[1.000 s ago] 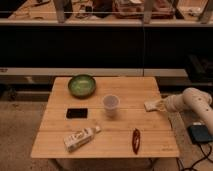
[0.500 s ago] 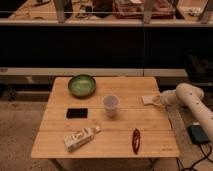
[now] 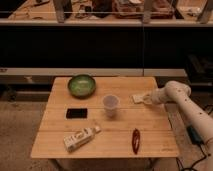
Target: Wipe the white sponge on the table
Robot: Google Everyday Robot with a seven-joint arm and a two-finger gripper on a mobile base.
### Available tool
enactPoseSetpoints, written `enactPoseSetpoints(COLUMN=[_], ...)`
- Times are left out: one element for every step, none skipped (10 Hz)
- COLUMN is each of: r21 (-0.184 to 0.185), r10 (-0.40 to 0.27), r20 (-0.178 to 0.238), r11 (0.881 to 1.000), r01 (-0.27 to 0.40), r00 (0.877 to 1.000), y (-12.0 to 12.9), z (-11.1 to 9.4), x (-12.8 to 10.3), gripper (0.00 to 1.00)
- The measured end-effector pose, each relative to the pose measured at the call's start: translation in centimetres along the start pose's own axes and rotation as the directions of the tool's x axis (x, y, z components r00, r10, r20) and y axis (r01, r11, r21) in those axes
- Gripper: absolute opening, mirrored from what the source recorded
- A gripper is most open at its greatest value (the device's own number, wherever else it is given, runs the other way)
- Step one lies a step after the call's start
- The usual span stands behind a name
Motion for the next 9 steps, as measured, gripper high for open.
enactPoseSetpoints(r21=[-0.025,-0.049,-0.065,-0.09,-0.106,-0.116,-0.126,-0.135,-0.136], r10=[-0.036,-0.067,-0.09,-0.124,-0.143,-0.153,-0.159,-0.154,-0.147], r20=[0.027,0.056,0.075,0.096,0.106,0.112,0.108,0.101,0.091], r11=[0.999,0.996,0.993,0.987,0.982,0.979,0.977,0.977,0.978], r01=[0.037,0.07,0.095,0.133,0.154,0.166,0.172,0.167,0.158], r00=[0.999,0.996,0.993,0.988,0.984,0.982,0.981,0.983,0.985], y=[0.8,1.8,2.7,4.1,5.1,5.9,6.9,7.9,8.4], z=[0.5,0.6,0.6,0.2,-0.1,-0.7,-1.5,-2.6,-3.3], x=[-1.7,-3.2,-4.0,-5.0,-5.4,-5.4,-5.0,-4.2,-3.6], gripper=[0.0,0.0,0.0,0.0,0.0,0.0,0.0,0.0,0.0])
